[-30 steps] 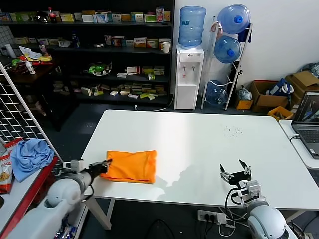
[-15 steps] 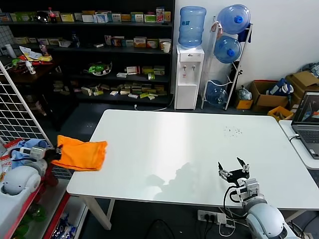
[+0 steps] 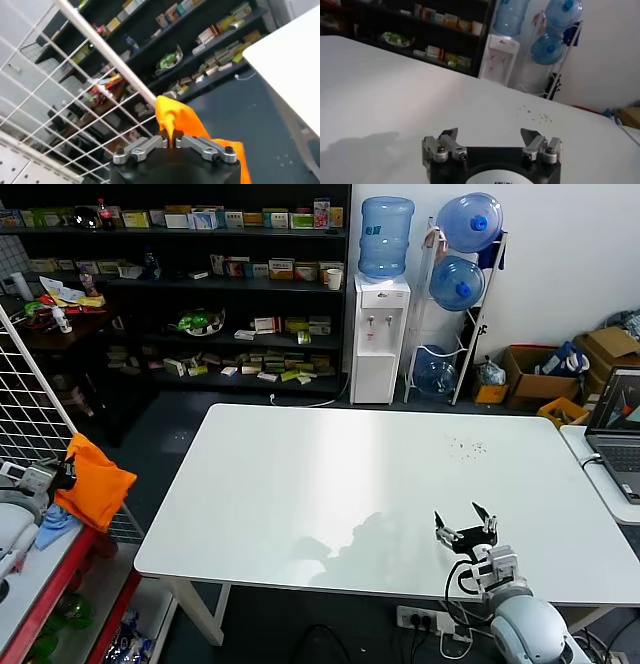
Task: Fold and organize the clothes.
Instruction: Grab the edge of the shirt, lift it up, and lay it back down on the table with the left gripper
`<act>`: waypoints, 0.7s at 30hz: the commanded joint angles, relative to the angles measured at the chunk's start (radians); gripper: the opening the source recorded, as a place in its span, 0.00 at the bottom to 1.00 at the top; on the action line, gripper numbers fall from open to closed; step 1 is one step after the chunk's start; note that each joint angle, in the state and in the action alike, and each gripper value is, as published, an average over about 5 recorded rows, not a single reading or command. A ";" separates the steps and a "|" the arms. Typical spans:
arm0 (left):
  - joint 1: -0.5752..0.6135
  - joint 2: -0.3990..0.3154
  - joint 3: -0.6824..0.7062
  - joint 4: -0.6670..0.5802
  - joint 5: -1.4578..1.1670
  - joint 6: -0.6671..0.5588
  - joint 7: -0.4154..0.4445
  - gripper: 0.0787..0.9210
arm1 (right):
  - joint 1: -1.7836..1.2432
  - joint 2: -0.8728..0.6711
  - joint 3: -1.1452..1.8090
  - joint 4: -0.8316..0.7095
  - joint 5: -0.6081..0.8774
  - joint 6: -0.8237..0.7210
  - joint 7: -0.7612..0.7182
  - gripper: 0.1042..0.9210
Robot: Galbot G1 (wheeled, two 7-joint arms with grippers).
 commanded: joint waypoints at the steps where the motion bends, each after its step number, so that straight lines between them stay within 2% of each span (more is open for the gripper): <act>1: 0.007 -0.129 0.072 -0.124 0.048 0.016 -0.030 0.06 | -0.005 0.008 -0.001 -0.004 -0.008 -0.001 0.001 0.88; 10: -0.005 -0.265 0.152 -0.259 -0.036 0.087 -0.086 0.06 | -0.021 0.013 0.006 -0.008 -0.023 -0.002 0.001 0.88; 15: 0.017 -0.337 0.174 -0.365 -0.153 0.135 -0.148 0.06 | -0.025 0.012 0.012 -0.002 -0.029 -0.003 0.002 0.88; 21: 0.022 -0.474 0.210 -0.421 -0.246 0.163 -0.219 0.06 | -0.031 0.012 0.017 0.007 -0.042 -0.007 0.005 0.88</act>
